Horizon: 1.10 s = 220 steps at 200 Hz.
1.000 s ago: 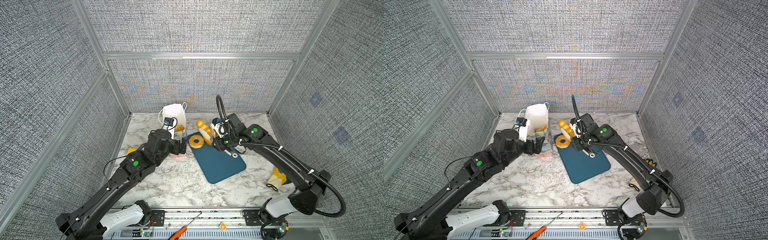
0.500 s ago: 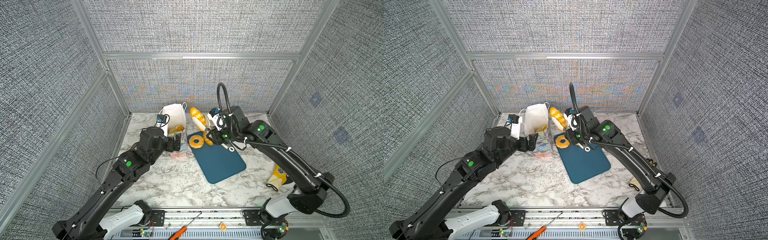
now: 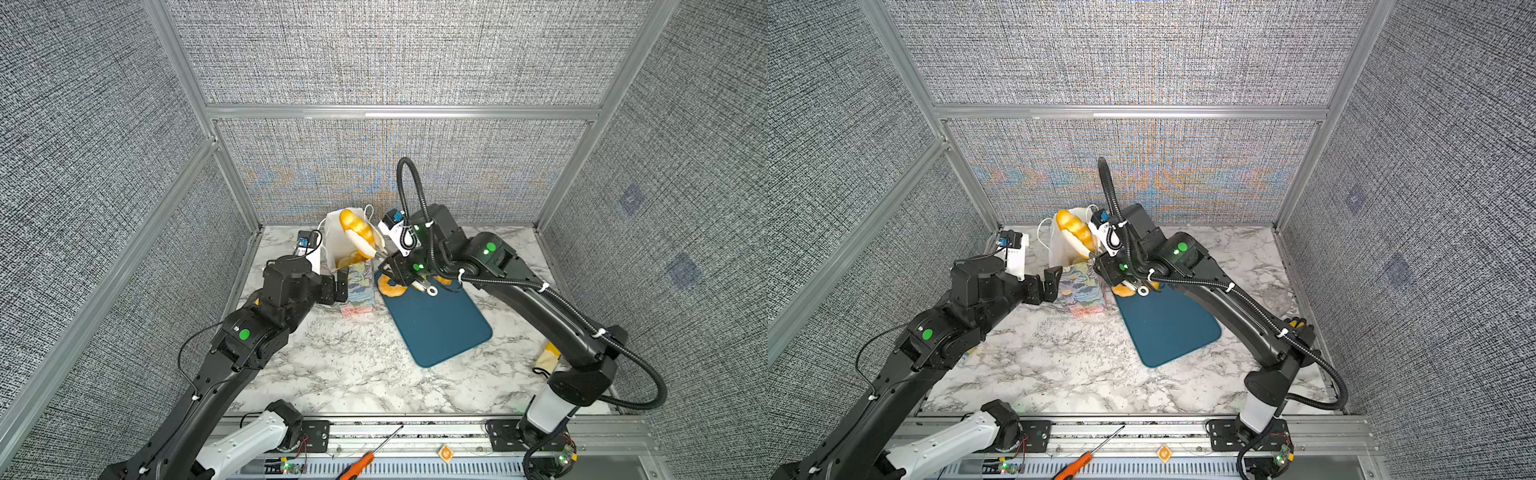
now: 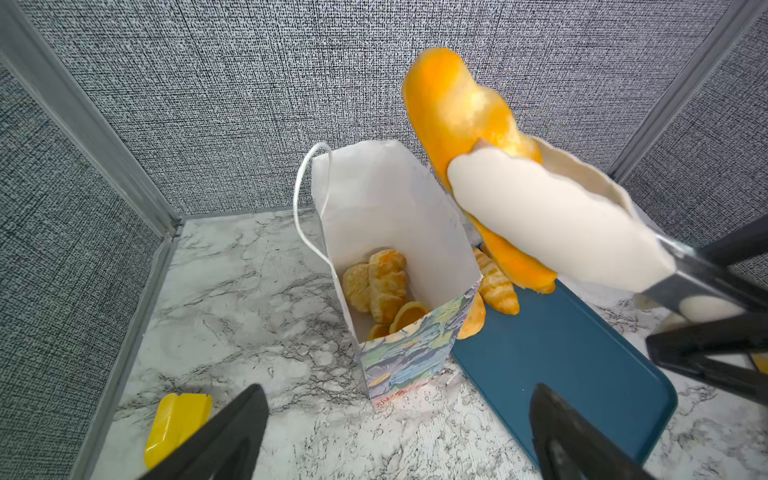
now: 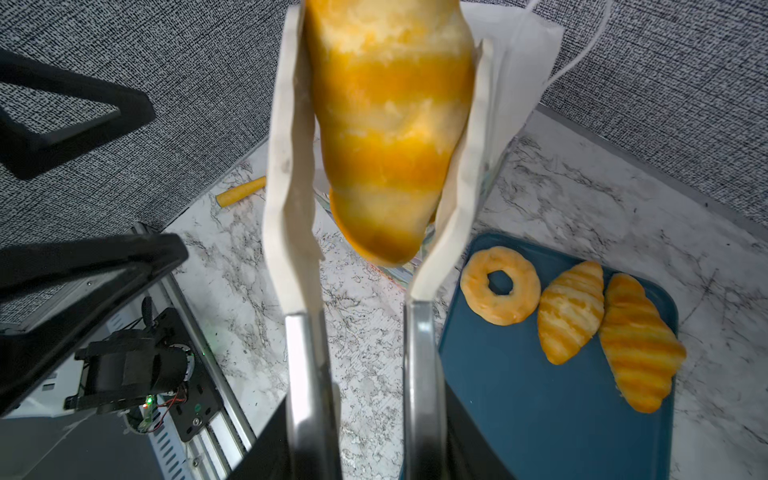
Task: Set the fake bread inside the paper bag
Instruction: 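Lift the knotted roll toward the bag with right gripper while left gripper moves beside bag, then lower the knotted roll into the white paper bag and open the tongs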
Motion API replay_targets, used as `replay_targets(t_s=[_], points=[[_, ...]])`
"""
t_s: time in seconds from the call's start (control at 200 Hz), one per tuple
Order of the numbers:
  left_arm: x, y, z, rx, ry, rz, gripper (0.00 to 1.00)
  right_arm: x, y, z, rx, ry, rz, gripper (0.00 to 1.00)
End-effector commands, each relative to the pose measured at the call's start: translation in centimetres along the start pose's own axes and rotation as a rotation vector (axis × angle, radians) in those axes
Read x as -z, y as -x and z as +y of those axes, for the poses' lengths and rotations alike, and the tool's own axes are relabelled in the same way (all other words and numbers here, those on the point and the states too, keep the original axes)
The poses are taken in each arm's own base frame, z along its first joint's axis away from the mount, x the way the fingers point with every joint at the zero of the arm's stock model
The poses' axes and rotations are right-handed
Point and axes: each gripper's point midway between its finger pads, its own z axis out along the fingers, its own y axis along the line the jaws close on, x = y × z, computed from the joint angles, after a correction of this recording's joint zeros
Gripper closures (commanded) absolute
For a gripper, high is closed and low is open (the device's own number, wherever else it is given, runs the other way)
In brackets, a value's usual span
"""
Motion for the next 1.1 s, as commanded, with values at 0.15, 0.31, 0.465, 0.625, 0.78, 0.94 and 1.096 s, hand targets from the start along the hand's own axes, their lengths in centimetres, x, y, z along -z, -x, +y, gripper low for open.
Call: replay_targets(t_s=[0.15, 0.31, 0.465, 0.625, 0.78, 0.94, 1.096], points=[[0.1, -0.6, 0.7, -0.004, 0.018, 0.015, 0.0, -1.3, 2.4, 1.0, 0.014, 0.031, -0.062, 0.57], [0.1, -1.0, 1.0, 0.001, 0.027, 0.024, 0.0, -3.0, 2.4, 0.5, 0.007, 0.011, -0.041, 0.57], [0.4, -0.8, 1.1, 0.015, 0.024, 0.011, 0.01, -4.6, 2.1, -0.2, 0.012, -0.022, 0.001, 0.57], [0.4, -0.9, 1.0, 0.022, 0.016, 0.012, 0.01, -5.5, 2.2, -1.2, 0.01, -0.054, 0.01, 0.57], [0.3, -1.0, 0.9, 0.023, 0.011, 0.014, 0.0, -6.3, 1.5, -2.1, 0.007, -0.087, 0.038, 0.56], [0.3, -0.8, 0.7, 0.024, 0.002, 0.01, 0.01, -6.9, 0.9, -2.7, 0.003, -0.1, 0.068, 0.54], [0.1, -0.9, 0.6, 0.025, -0.001, 0.017, 0.01, -6.8, 0.9, -3.1, 0.003, -0.122, 0.073, 0.48]])
